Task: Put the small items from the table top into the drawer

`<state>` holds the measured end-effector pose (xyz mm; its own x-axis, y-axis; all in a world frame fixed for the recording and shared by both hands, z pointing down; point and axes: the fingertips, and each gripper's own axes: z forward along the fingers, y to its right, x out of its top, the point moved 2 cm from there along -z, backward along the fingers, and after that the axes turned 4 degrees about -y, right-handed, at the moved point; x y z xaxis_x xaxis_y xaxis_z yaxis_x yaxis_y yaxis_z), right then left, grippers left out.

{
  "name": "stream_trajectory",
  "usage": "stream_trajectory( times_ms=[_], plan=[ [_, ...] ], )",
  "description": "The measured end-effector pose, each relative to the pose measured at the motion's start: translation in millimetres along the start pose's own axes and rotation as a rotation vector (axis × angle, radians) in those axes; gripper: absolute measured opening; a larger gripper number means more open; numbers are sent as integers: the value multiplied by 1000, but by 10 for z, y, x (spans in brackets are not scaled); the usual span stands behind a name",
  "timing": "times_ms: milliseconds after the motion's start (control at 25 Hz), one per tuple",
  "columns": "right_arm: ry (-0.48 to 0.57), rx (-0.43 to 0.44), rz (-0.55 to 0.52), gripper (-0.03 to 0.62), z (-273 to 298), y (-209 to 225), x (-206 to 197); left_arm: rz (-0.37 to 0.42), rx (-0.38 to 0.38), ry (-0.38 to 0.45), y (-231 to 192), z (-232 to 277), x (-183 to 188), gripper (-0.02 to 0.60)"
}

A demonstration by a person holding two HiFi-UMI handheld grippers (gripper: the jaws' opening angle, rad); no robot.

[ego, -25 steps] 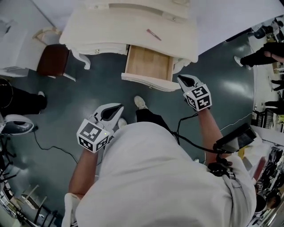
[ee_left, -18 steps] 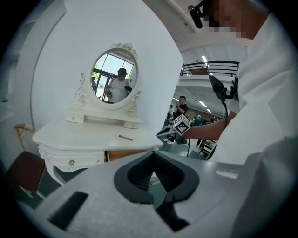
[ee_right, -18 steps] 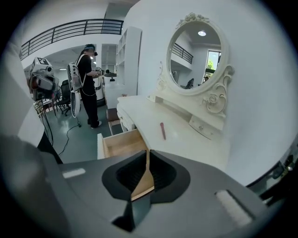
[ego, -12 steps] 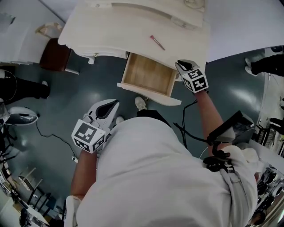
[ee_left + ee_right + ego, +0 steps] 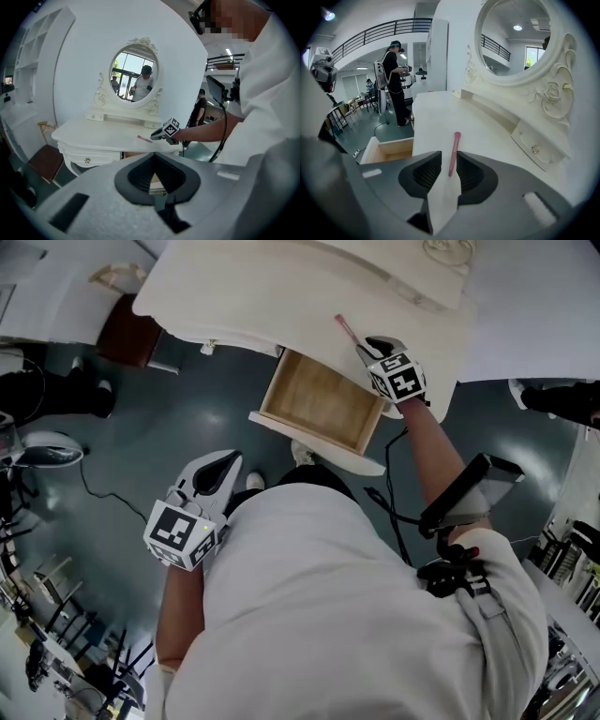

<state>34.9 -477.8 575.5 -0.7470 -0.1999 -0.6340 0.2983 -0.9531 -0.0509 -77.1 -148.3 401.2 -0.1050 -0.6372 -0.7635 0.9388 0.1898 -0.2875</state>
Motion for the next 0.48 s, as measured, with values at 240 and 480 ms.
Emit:
stream_trajectory(
  times_ms=[240,480],
  plan=[
    [-30,22,24,103,469,124,36,-40,61,-10,-83,28,-81,3],
    [-56,40,54,84,647,157,37,-66,104,-12,-69,-95,-135,3]
  ],
)
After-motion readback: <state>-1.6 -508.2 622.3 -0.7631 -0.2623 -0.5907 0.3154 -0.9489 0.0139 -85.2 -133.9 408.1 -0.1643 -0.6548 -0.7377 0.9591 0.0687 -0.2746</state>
